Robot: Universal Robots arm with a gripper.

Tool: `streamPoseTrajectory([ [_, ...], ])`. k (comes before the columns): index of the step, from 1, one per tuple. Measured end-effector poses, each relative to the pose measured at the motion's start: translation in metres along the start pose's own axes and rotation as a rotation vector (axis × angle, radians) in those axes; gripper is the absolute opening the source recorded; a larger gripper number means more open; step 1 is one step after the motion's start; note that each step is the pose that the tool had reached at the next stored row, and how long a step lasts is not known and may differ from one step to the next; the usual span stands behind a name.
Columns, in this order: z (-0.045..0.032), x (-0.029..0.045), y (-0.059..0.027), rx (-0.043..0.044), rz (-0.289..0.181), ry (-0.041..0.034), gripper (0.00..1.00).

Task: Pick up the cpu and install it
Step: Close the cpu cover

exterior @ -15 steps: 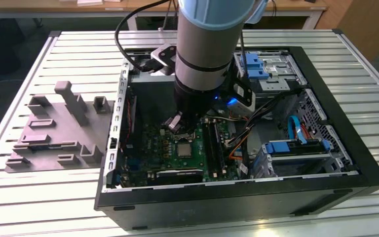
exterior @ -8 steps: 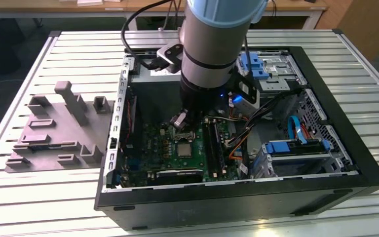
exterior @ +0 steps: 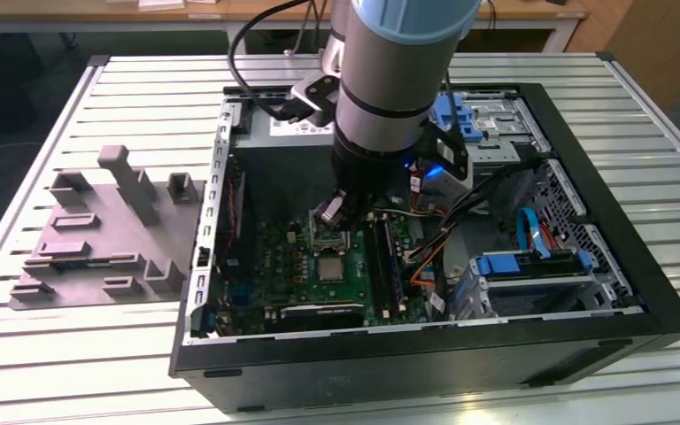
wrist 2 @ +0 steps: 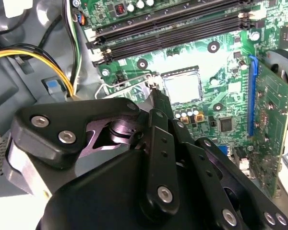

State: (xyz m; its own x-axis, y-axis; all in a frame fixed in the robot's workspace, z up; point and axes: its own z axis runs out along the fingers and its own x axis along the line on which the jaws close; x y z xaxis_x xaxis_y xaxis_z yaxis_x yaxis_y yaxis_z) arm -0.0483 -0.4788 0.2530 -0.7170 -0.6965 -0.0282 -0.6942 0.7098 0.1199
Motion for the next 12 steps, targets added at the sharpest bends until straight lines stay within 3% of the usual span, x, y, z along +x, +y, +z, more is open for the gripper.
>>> streamPoseTrajectory([
  [9,0.0001,-0.0024,-0.0004,0.0000,-0.002,0.0004,0.11],
  [12,0.0004,-0.0026,-0.0006,-0.0011,-0.041,0.0050,0.11],
])
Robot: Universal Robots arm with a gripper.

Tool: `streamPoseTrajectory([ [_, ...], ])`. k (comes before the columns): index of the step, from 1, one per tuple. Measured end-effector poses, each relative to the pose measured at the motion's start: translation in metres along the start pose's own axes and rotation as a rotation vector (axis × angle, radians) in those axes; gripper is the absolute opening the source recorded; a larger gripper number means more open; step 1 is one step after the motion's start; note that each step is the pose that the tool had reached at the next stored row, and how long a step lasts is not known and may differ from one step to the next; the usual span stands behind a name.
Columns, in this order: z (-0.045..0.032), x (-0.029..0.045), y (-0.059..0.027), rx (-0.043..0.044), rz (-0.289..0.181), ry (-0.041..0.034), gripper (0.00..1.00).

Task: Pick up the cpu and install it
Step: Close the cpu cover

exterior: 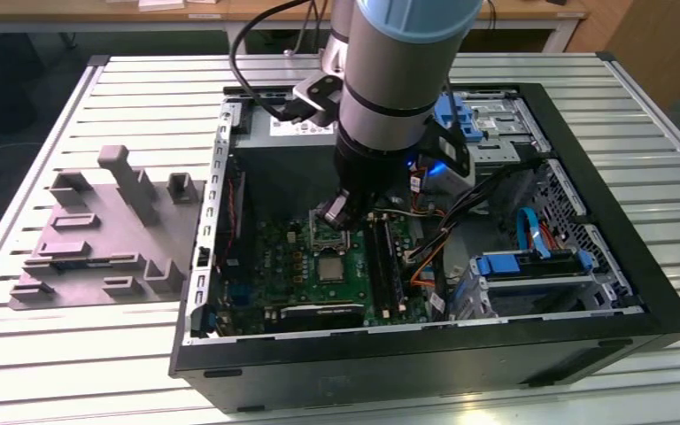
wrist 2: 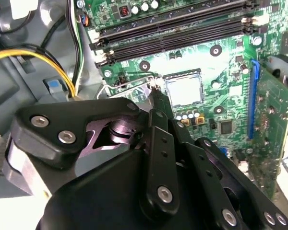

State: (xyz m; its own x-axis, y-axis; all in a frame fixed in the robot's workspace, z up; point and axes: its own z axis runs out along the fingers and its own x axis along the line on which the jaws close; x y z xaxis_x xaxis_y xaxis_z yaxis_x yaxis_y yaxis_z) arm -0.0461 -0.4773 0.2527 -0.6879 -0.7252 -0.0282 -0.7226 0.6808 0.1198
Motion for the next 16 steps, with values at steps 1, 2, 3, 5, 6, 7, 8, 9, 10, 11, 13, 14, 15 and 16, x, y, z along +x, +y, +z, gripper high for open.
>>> streamPoseTrajectory([
  [1,0.0002,0.0001,-0.0001,-0.0002,-0.014,0.0017,0.11],
  [2,0.0007,0.0000,-0.0002,-0.0001,-0.021,0.0021,0.11],
  [3,0.0011,-0.0007,-0.0006,0.0000,-0.023,0.0022,0.11],
  [5,0.0024,-0.0025,-0.0012,-0.0016,-0.026,0.0006,0.11],
  [6,0.0030,-0.0034,-0.0015,-0.0027,-0.027,-0.0005,0.11],
  [7,0.0035,-0.0042,-0.0017,-0.0040,-0.028,-0.0016,0.11],
  [8,0.0042,-0.0051,-0.0018,-0.0059,-0.030,-0.0034,0.11],
  [9,0.0048,-0.0056,-0.0018,-0.0084,-0.031,-0.0058,0.11],
  [10,0.0053,-0.0060,-0.0019,-0.0118,-0.033,-0.0092,0.11],
  [11,0.0059,-0.0064,-0.0020,-0.0154,-0.035,-0.0129,0.11],
  [13,0.0073,-0.0072,-0.0020,-0.0219,-0.040,-0.0194,0.11],
  [14,0.0081,-0.0077,-0.0019,-0.0247,-0.042,-0.0222,0.11],
  [15,0.0088,-0.0084,-0.0018,-0.0263,-0.044,-0.0235,0.11],
  [16,0.0095,-0.0094,-0.0016,-0.0265,-0.046,-0.0235,0.11],
])
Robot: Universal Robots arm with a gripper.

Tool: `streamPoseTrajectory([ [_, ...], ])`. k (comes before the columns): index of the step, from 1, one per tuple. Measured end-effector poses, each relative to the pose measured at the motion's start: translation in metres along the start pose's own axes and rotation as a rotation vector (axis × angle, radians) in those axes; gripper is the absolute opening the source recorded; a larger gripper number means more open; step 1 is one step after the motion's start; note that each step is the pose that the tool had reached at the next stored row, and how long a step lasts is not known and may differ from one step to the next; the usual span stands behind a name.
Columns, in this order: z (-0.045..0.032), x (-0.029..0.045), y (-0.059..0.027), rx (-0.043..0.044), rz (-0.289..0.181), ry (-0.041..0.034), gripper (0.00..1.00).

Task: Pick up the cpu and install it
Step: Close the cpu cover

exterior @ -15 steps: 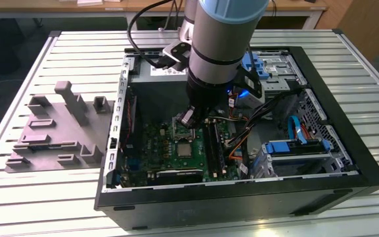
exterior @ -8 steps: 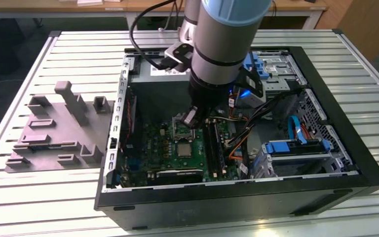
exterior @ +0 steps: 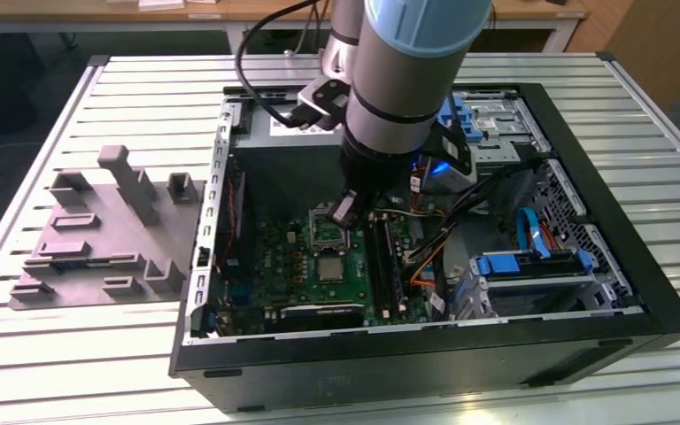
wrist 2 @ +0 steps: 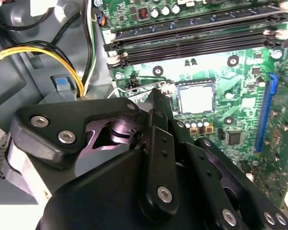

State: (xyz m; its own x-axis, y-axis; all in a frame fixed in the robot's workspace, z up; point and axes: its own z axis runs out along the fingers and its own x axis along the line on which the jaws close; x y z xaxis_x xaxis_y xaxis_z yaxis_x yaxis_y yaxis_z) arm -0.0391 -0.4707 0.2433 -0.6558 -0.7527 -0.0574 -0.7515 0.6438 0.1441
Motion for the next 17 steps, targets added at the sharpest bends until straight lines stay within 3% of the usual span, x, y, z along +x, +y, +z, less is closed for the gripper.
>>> streamPoseTrajectory([
  [11,0.0062,-0.0117,-0.0025,-0.0042,-0.018,-0.0010,0.11],
  [13,0.0072,-0.0126,-0.0032,-0.0113,-0.023,-0.0083,0.11],
  [15,0.0079,-0.0131,-0.0037,-0.0242,-0.029,-0.0224,0.11],
  [17,0.0097,-0.0135,-0.0037,-0.0307,-0.038,-0.0284,0.11],
])
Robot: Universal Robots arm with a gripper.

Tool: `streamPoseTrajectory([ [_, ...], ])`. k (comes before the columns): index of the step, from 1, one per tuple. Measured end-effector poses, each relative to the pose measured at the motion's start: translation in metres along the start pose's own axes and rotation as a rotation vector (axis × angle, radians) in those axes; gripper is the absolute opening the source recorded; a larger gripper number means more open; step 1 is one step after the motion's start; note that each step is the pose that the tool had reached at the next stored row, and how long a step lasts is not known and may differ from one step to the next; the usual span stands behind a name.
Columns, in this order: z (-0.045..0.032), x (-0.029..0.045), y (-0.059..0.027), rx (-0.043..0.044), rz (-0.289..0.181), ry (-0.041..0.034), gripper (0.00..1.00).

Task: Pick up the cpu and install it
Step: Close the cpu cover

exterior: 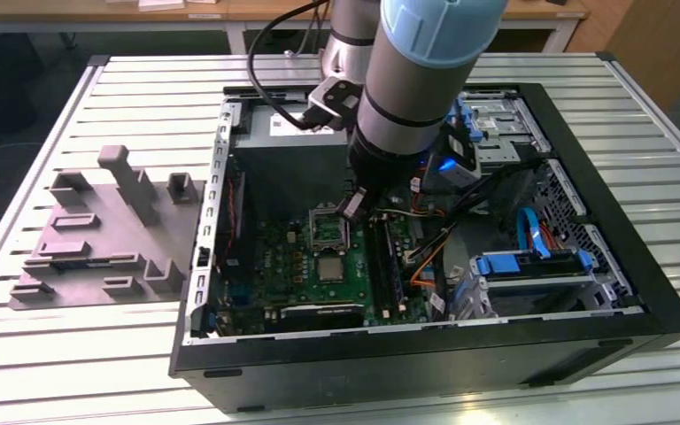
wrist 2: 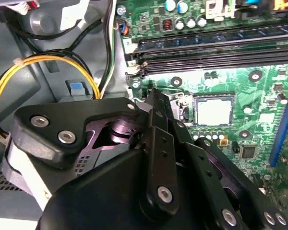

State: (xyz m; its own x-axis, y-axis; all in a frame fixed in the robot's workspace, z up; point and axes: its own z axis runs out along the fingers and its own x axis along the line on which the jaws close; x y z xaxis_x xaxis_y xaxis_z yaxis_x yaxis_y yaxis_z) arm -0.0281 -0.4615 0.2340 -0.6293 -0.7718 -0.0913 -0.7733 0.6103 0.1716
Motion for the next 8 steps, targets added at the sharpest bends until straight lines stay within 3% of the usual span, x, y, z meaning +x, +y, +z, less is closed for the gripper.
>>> streamPoseTrajectory([
  [8,0.0090,-0.0037,0.0013,-0.0142,-0.011,-0.0145,0.11],
])
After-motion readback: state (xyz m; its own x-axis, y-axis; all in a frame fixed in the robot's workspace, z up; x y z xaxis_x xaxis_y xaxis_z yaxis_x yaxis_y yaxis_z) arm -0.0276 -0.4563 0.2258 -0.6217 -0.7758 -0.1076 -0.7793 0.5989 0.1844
